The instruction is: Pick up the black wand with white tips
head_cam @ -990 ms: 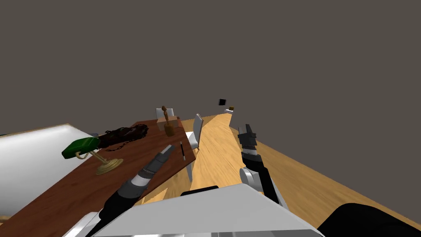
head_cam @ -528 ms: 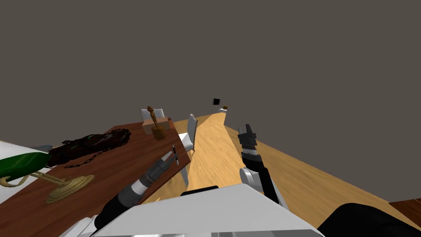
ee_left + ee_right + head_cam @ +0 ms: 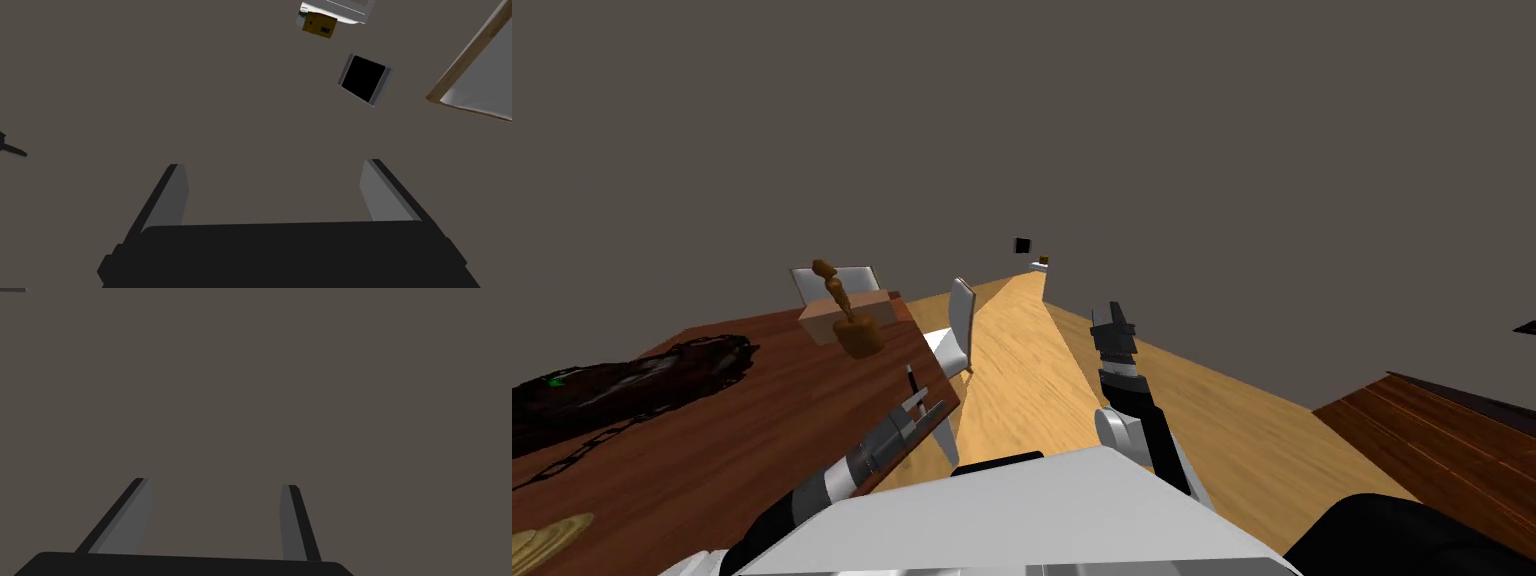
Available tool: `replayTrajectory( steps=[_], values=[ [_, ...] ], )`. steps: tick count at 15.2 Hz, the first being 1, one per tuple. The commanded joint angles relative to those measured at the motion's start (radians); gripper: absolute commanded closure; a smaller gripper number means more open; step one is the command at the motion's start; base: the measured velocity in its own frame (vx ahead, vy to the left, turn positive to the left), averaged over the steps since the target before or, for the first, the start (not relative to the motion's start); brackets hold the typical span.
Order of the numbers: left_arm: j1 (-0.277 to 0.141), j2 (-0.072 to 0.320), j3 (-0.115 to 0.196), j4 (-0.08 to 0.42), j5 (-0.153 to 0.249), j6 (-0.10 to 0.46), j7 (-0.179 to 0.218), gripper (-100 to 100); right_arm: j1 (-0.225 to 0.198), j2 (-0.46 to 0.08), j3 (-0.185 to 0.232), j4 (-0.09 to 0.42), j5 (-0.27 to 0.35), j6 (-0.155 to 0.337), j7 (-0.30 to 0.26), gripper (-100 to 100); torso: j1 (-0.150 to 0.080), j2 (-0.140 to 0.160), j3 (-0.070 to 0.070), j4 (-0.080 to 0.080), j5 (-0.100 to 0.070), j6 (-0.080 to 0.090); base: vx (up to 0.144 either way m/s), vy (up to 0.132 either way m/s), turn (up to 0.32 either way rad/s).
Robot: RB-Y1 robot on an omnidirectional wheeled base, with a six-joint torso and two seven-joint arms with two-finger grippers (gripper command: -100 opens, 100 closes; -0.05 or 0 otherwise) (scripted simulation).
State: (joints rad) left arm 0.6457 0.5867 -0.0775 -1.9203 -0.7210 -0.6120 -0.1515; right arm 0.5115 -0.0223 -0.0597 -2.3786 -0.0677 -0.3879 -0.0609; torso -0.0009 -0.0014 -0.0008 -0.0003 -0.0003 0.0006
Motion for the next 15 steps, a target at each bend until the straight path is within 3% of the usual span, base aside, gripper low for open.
replayTrajectory(
  steps=[1,2,4,5,7,8,10,11,13,14,15],
  values=[
    [0.006,0.016,-0.003,0.002,-0.041,0.004,-0.002,-100,0.0,0.0,0.0,0.0,0.0,0.0,0.0,0,0.0,0.0,0.0,0.0,0.0,0.0,0.02,-0.005,-0.069],
    [0.017,0.049,-0.013,0.027,-0.069,0.003,-0.015,-100,0.0,0.0,0.0,0.0,0.0,0.0,0.0,0,0.0,0.0,0.0,0.0,0.0,-0.001,0.032,-0.014,-0.305],
    [0.017,0.049,-0.013,0.027,-0.101,0.003,-0.015,-100,0.0,0.0,0.0,0.0,0.0,0.0,0.0,0,0.0,0.0,0.0,0.0,0.0,0.0,0.033,-0.007,-0.182],
    [0.027,0.082,-0.022,0.052,-0.131,0.001,-0.028,-100,0.0,0.0,0.0,0.0,0.0,0.0,0.0,0,0.0,0.0,0.0,0.0,0.0,-0.001,0.032,-0.011,-0.257],
    [0.027,0.082,-0.022,0.052,-0.161,0.001,-0.028,-100,0.0,0.0,0.0,0.0,0.0,0.0,0.0,0,0.0,0.0,0.0,0.0,0.0,0.0,0.029,-0.005,-0.187],
    [0.038,0.114,-0.032,0.078,-0.19,0.0,-0.042,-100,0.0,0.0,0.0,0.0,0.0,0.0,0.0,0,0.0,0.0,0.0,0.0,0.0,-0.001,0.032,-0.012,-0.281],
    [0.038,0.114,-0.032,0.078,-0.222,0.0,-0.042,-100,0.0,0.0,0.0,0.0,0.0,0.0,0.0,0,0.0,-0.001,0.0,0.0,0.0,0.0,0.029,-0.002,-0.219],
    [0.049,0.145,-0.041,0.104,-0.248,-0.001,-0.055,-100,0.0,0.0,0.0,0.0,0.0,0.0,0.0,0,0.0,0.0,0.0,0.0,0.0,-0.001,0.031,-0.003,-0.254],
    [0.049,0.145,-0.041,0.104,-0.283,-0.001,-0.055,-100,0.0,0.0,0.0,0.0,0.0,0.0,0.0,0,0.001,0.0,0.0,0.0,0.0,0.0,0.032,0.003,-0.207],
    [0.059,0.176,-0.051,0.129,-0.312,-0.003,-0.069,-100,0.0,0.0,0.0,0.0,0.0,0.0,0.0,0,0.001,0.0,0.0,0.0,0.0,-0.001,0.031,-0.002,-0.297],
    [0.059,0.176,-0.051,0.129,-0.33,-0.003,-0.069,-100,0.0,0.0,0.0,0.0,0.0,0.0,0.0,0,0.001,0.0,0.0,0.0,0.0,0.0,0.038,0.002,-0.319]
  ],
)
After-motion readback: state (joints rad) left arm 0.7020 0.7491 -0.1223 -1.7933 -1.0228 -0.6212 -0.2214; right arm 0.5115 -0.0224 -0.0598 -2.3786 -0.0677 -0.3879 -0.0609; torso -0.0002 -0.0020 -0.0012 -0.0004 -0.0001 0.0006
